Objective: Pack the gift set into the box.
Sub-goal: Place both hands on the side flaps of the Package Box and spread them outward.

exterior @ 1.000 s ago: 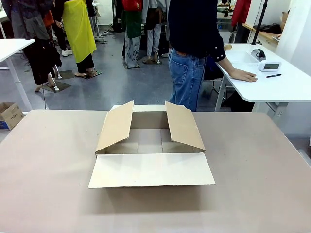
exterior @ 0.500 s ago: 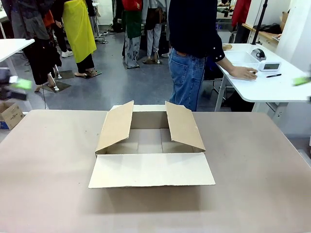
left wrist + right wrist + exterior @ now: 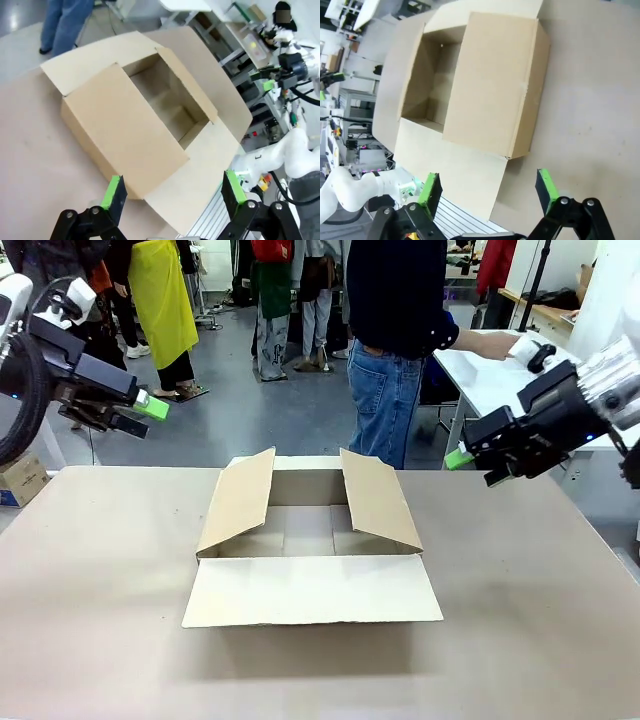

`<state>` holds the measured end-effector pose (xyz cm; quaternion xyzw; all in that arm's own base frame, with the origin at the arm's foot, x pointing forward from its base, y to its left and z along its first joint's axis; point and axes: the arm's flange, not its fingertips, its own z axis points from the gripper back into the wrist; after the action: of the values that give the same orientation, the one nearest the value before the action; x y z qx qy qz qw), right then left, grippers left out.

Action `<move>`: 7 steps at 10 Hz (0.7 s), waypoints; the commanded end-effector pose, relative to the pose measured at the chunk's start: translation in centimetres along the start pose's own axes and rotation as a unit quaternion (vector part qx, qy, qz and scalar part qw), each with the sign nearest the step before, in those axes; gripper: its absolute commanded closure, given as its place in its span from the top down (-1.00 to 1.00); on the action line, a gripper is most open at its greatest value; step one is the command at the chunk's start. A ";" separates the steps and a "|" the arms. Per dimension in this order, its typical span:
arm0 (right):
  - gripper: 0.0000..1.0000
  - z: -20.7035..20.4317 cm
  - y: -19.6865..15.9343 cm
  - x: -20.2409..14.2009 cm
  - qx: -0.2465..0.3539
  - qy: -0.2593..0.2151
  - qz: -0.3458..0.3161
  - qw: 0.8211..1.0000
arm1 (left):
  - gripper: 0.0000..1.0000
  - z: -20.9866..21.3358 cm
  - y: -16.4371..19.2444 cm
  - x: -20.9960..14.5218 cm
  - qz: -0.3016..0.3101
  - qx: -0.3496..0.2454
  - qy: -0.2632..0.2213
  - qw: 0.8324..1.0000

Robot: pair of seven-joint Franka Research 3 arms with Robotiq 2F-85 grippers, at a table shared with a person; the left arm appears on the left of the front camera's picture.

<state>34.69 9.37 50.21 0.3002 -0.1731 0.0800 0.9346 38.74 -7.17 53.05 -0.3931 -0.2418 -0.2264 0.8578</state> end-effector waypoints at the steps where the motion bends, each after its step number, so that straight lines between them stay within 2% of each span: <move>1: 1.00 1.9 0.8 -0.4 0.010 -0.016 0.000 1.000 | 1.00 -3.9 -2.9 1.9 0.037 0.096 0.038 0.994; 2: 1.00 1.9 0.8 -0.4 0.010 -0.016 0.000 1.000 | 1.00 -6.8 -5.7 4.1 0.030 0.184 0.085 0.979; 4: 1.00 1.9 0.8 -0.4 0.010 -0.016 0.000 1.000 | 1.00 -13.2 -9.5 8.4 0.045 0.334 0.186 0.923; 5: 1.00 1.9 0.8 -0.4 0.010 -0.016 0.000 1.000 | 1.00 -15.9 -9.9 8.9 0.071 0.336 0.203 0.917; 6: 1.00 1.9 0.8 -0.4 0.010 -0.016 0.000 1.000 | 1.00 -17.9 -9.2 7.0 0.067 0.300 0.225 0.925; 7: 1.00 1.9 0.8 -0.4 0.010 -0.016 0.000 1.000 | 1.00 -15.1 -10.2 5.5 -0.001 0.279 0.109 0.954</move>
<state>33.73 8.64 52.02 0.3106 -0.1926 0.0815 0.9272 42.05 -27.95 51.23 -0.0621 -0.1498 -0.1735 0.9714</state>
